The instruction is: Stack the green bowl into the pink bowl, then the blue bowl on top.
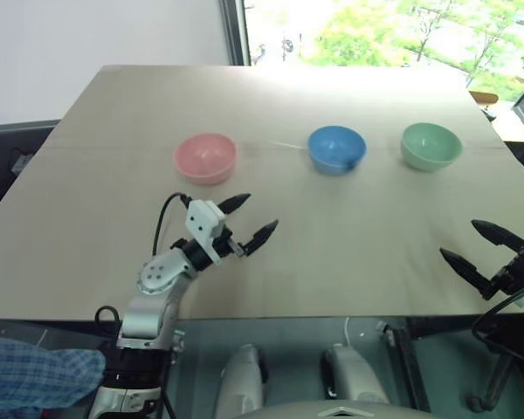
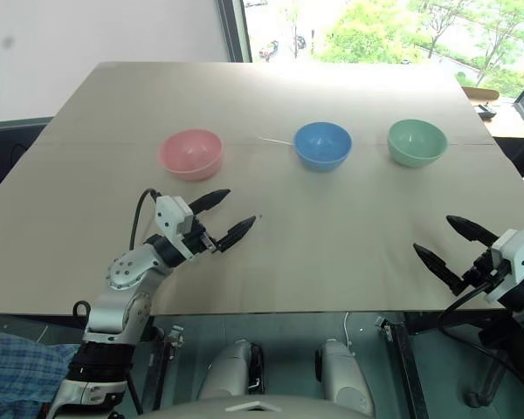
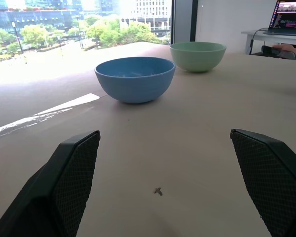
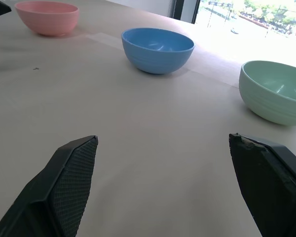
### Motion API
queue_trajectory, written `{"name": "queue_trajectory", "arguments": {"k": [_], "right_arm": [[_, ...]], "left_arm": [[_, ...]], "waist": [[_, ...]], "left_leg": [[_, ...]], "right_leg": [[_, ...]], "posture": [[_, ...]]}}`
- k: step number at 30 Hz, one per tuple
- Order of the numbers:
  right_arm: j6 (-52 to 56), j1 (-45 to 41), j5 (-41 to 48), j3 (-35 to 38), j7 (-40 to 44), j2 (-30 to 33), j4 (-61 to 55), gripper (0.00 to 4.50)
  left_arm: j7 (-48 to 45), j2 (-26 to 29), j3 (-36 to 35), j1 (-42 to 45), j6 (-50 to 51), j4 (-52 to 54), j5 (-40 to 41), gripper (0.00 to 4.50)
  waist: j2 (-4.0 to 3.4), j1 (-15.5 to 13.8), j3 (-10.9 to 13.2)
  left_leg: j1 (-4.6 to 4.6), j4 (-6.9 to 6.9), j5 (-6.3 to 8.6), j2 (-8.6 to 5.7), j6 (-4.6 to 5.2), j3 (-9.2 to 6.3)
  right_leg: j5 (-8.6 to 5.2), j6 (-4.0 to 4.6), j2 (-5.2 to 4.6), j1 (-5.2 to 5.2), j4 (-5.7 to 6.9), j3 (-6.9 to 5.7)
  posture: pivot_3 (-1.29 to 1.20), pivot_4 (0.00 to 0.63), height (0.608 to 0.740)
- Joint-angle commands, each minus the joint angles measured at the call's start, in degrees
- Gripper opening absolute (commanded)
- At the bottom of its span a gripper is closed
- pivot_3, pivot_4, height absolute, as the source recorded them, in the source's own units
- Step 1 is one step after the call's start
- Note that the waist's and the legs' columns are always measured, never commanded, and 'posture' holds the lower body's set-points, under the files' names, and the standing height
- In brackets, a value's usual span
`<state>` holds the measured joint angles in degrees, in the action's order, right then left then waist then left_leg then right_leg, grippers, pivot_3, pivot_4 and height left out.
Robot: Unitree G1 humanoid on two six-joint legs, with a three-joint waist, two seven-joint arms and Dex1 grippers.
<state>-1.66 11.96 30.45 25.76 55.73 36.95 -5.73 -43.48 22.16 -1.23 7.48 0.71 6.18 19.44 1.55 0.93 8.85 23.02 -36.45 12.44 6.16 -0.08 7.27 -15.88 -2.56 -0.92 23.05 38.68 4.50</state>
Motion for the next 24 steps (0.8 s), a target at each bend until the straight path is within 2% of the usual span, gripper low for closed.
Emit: {"name": "queue_trajectory", "arguments": {"k": [1,24], "right_arm": [[-1.3,-0.4,0.6,1.4,-0.1,-0.1,-0.7,4.48],[-2.2,-0.2,-0.7,0.8,-0.2,-0.4,-1.1,4.48]], "left_arm": [[0.1,0.0,-0.2,-0.1,-0.9,2.7,0.5,4.50],[-0.1,0.2,0.4,1.6,-0.3,0.9,-0.4,4.50]], "waist": [[0.00,0.0,0.0],[0.00,0.0,0.0]], "left_leg": [[0.00,0.00,0.00,0.00,0.00,0.00],[0.00,0.00,0.00,0.00,0.00,-0.01]], "right_leg": [[0.00,0.00,0.00,0.00,0.00,0.00],[0.00,0.00,0.00,0.00,0.00,-0.01]], "posture": [[0.00,0.150,0.740],[0.00,0.150,0.740]]}}
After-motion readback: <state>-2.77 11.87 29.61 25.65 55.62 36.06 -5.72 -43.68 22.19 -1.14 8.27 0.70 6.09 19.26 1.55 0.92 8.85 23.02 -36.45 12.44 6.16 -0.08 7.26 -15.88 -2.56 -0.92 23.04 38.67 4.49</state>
